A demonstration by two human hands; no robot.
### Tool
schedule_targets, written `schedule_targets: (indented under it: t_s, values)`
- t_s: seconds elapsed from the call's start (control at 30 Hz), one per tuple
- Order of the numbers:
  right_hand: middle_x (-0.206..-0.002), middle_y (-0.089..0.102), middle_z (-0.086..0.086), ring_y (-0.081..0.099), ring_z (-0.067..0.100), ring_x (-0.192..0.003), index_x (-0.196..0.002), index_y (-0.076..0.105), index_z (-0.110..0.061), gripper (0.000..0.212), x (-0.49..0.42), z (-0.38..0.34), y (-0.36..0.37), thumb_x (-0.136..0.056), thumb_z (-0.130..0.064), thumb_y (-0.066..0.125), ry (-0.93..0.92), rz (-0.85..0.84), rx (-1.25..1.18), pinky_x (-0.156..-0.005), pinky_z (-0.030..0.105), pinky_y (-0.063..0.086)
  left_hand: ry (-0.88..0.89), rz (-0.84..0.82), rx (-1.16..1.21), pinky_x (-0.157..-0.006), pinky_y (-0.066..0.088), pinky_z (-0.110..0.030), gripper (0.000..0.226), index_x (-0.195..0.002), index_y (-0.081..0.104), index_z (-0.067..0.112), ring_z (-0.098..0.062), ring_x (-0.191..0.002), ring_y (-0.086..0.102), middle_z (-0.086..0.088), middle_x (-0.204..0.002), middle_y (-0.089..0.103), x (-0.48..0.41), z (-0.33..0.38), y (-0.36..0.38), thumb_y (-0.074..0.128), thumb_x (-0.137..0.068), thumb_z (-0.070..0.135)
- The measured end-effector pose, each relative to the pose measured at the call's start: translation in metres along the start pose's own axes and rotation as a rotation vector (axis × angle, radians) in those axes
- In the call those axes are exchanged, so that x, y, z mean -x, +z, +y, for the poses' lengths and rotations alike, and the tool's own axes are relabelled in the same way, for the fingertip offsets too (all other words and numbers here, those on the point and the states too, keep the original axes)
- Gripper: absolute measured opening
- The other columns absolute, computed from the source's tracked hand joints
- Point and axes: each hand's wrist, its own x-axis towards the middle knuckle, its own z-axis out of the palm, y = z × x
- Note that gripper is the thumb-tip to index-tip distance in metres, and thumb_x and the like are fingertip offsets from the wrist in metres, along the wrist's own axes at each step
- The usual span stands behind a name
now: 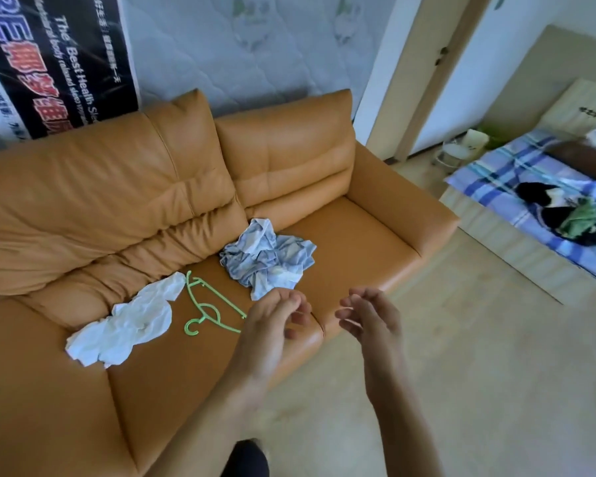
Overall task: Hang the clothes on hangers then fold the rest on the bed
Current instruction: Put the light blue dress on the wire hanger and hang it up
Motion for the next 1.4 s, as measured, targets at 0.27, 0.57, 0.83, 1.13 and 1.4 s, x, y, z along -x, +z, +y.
schedule_targets:
  t_s: [0.27,0.57,0.83,1.13,1.4]
  values:
    - [-0.09,0.063,0.013,0.06,0.024,-0.078,-0.109,0.061,0.004,0.014,-0.141,0.012,0.017,-0.099,-0.002,0.053,0.105,-0.084,0.109,-0.065,0.022,0.05,-0.084,0.101,0.051,-0.074,0.044,-0.036,0.019,-0.086,0.063,0.013,-0.022,-0.085,0.063,-0.003,-0.086,0.07,-0.147,-0.015,0.026,0.05,-0.101,0.015]
    - [-0.087,0.066,0.008,0.064,0.02,-0.074,-0.099,0.065,-0.009,0.007,-0.295,0.029,0.057,-0.095,-0.007,0.06,0.253,-0.179,0.259,-0.067,0.026,0.051,-0.095,0.192,0.067,-0.073,0.045,-0.029,0.02,-0.083,0.064,0.018,-0.015,-0.082,0.065,0.003,-0.084,0.071,-0.304,0.024,0.023,0.054,-0.082,0.035]
    - [-0.088,0.064,0.011,0.063,0.017,-0.064,-0.101,0.061,-0.009,0.01,-0.388,0.109,0.126,-0.095,-0.001,0.058,0.526,-0.44,0.355,-0.06,0.026,0.048,-0.247,0.54,0.131,-0.068,0.043,-0.028,0.016,-0.085,0.062,0.017,-0.019,-0.08,0.062,0.001,-0.083,0.069,-0.372,0.004,-0.015,0.054,-0.098,0.018]
    - [-0.099,0.065,0.011,0.062,0.018,-0.072,-0.104,0.058,-0.009,0.017,-0.476,0.235,0.162,-0.091,-0.007,0.069,0.801,-0.662,0.637,-0.06,0.028,0.049,-0.372,0.916,0.169,-0.081,0.047,-0.037,0.025,-0.086,0.063,0.017,-0.022,-0.086,0.063,-0.001,-0.083,0.069,-0.4,-0.036,-0.029,0.046,-0.104,0.015]
    - [-0.128,0.052,0.012,0.056,0.027,-0.107,-0.116,0.053,-0.009,0.043,-0.549,0.338,0.17,-0.083,-0.013,0.08,0.583,-0.933,1.073,-0.069,0.018,0.049,-0.492,0.926,0.205,-0.082,0.048,-0.038,0.022,-0.088,0.062,0.018,-0.02,-0.088,0.064,-0.002,-0.087,0.069,-0.458,-0.088,-0.018,0.046,-0.103,0.014]
